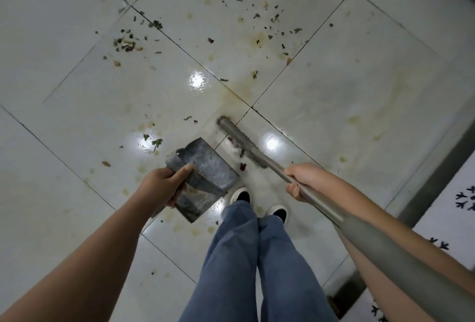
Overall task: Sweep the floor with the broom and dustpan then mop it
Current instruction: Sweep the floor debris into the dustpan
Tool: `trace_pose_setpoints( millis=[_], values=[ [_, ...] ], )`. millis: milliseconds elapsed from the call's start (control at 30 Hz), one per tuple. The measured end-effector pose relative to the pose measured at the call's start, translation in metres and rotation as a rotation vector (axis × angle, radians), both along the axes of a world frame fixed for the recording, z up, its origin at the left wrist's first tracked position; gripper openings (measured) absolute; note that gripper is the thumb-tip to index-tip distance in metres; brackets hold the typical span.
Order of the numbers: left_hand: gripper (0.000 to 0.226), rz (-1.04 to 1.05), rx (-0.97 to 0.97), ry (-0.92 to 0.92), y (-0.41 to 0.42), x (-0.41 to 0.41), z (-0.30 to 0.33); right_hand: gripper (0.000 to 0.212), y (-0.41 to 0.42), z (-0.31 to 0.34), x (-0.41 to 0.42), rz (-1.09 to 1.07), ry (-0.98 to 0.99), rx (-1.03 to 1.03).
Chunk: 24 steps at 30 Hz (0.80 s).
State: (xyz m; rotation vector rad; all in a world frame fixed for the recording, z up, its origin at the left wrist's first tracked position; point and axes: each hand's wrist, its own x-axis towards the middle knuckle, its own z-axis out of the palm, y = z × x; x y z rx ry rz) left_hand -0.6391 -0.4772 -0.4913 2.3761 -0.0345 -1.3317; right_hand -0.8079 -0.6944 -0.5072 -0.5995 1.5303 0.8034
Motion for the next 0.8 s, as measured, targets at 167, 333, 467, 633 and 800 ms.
trace_pose_setpoints(
  millis=[167,333,467,633,800],
  values=[
    [0.049,-0.037,-0.008,-0.036,0.015,-0.001,-0.002,0.033,0.01,-0.002,-0.011,-0.017,0.012,-0.129],
    [0.052,-0.096,0.003,-0.081,0.034,-0.008,-0.001,0.039,0.038,-0.017,-0.005,0.118,-0.069,-0.208],
    [0.054,-0.171,0.016,-0.125,0.06,-0.03,0.0,0.038,0.076,-0.03,-0.019,0.195,-0.079,-0.148],
    [0.052,-0.229,0.008,-0.147,0.092,-0.053,0.005,0.036,0.093,-0.015,-0.06,-0.036,-0.104,-0.027],
    [0.049,-0.244,-0.016,-0.115,0.129,-0.078,0.011,0.033,0.091,0.009,-0.11,-0.235,-0.041,-0.2]
  ],
)
